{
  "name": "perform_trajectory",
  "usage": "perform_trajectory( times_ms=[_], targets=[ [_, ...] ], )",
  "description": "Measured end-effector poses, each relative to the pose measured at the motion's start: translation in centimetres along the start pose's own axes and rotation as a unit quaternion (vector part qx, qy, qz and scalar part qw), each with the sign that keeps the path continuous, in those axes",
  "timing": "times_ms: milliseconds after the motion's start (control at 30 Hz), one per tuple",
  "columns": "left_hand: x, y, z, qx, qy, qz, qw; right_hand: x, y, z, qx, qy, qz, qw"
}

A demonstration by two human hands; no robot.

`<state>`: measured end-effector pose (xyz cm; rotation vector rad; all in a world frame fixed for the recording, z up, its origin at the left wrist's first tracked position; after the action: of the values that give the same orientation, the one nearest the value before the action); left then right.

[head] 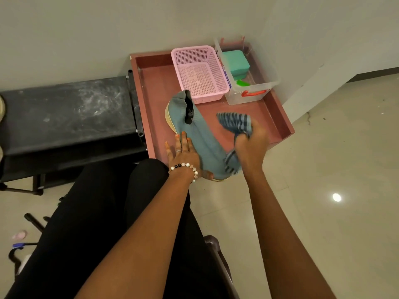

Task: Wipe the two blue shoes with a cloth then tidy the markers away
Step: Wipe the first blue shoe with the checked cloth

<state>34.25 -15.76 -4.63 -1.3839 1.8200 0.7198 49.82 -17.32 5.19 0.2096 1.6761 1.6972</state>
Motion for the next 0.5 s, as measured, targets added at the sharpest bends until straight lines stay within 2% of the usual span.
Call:
perform_trajectory(
  times_ms=[33,67,100,133,200,233,267,367,500],
  targets=[
    [-0.3,-0.2,0.0,0.017,-0.012,-0.01,1.0,0.8,0.7,0.5,-0.051,-0.011,-0.014,0.999],
    [-0.6,-0.6,0.0,0.041,-0.027,-0.023,0.999,2.0,1.3,0.9,-0.117,0.014,-0.051,0.992],
    [-0.8,-0.9,0.0,0.069,-0.044,-0.038,0.996,3.6,1.3,1.1,-0.176,0.08,-0.109,0.975],
    [-0.9,-1.3,0.2,0.093,-0.06,-0.05,0.993,5.4,0.5,0.9,-0.21,0.178,-0.18,0.945],
    [-0.7,-1.5,0.6,0.109,-0.061,-0.057,0.991,8.1,-2.6,-1.2,-0.2,0.375,-0.346,0.837],
    [-0.3,-1.3,0.8,0.099,-0.047,-0.055,0.992,8.4,-3.9,-2.5,-0.194,0.417,-0.391,0.797],
    [0.2,-1.0,1.0,0.085,-0.029,-0.046,0.995,8.2,-4.6,-3.5,-0.202,0.422,-0.409,0.784],
    [1.0,-0.8,1.1,0.057,-0.009,-0.005,0.998,5.9,-5.6,-5.0,-0.228,0.387,-0.448,0.773],
    [0.9,-0.9,1.0,0.04,-0.014,0.008,0.999,3.6,-6.6,-5.9,-0.184,0.397,-0.523,0.732]
  ],
)
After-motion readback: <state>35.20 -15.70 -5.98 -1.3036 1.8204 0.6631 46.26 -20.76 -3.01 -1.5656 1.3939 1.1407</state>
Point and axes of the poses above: each hand's wrist, its own z-axis towards the middle knuckle, its own x-axis out of the palm, y = z × x, the point moved 5 cm from there along z, towards the middle knuckle, and after that the axes turned 9 degrees about z, right-handed, at the moved point
